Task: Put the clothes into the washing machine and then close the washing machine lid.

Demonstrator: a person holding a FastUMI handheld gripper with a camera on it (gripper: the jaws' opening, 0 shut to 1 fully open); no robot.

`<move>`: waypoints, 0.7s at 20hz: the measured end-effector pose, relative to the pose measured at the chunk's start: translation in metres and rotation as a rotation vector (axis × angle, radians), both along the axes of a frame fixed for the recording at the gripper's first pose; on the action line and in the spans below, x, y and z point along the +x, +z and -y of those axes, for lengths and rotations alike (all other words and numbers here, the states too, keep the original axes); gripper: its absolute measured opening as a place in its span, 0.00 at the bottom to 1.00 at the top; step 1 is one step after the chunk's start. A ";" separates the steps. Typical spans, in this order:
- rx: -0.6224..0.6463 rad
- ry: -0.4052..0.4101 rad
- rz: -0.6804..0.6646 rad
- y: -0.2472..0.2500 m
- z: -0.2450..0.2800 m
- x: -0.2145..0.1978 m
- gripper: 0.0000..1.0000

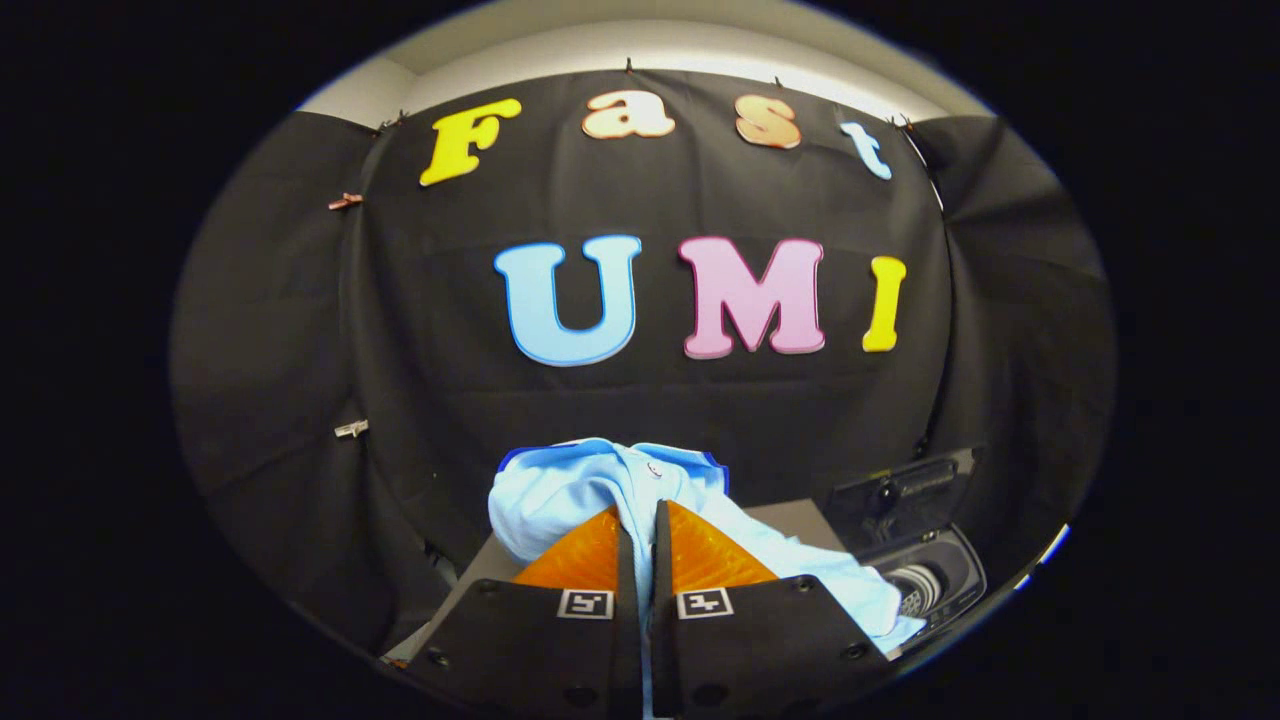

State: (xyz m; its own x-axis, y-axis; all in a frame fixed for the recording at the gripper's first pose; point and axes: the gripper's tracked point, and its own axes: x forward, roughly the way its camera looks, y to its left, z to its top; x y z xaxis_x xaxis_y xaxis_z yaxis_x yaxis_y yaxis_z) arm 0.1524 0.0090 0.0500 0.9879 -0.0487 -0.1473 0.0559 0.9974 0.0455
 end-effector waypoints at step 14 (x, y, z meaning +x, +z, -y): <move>-0.086 -0.164 0.095 0.027 0.104 -0.010 0.08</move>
State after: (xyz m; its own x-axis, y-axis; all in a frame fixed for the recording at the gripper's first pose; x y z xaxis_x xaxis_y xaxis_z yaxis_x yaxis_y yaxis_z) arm 0.1422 -0.0951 0.0768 0.9749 -0.2188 -0.0418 0.2178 0.9756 -0.0266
